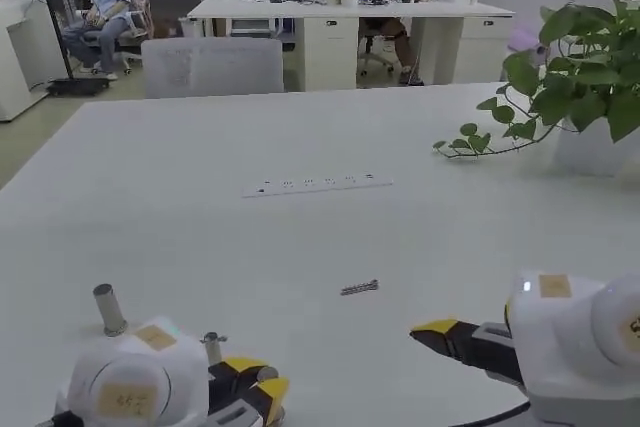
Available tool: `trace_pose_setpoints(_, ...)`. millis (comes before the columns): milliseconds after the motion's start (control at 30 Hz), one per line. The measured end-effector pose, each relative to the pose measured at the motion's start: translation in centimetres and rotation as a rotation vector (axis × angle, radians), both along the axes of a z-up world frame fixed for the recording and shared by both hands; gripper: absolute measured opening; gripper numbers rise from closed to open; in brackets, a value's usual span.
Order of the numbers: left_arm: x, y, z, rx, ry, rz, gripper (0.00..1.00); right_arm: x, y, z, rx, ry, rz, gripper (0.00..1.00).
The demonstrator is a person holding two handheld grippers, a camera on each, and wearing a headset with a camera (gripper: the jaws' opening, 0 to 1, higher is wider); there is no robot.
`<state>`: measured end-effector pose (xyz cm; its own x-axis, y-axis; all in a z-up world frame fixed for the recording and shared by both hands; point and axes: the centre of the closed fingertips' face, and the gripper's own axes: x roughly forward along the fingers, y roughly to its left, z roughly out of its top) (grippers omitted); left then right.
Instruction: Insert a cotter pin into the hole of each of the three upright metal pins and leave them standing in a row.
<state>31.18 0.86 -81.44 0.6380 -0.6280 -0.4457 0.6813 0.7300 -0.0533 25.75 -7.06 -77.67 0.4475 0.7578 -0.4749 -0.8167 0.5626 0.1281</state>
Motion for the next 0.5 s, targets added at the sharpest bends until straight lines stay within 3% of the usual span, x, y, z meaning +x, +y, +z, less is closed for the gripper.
trace_pose_setpoints(267,0.3,-0.4,0.8,-0.010,-0.032,-0.024,0.21,0.2,-0.2,0.1,-0.004,-0.005,-0.004,0.90)
trace_pose_setpoints(500,-0.3,-0.4,1.1,-0.008,-0.028,-0.048,0.25,0.4,-0.6,0.3,-0.004,-0.014,-0.012,0.88)
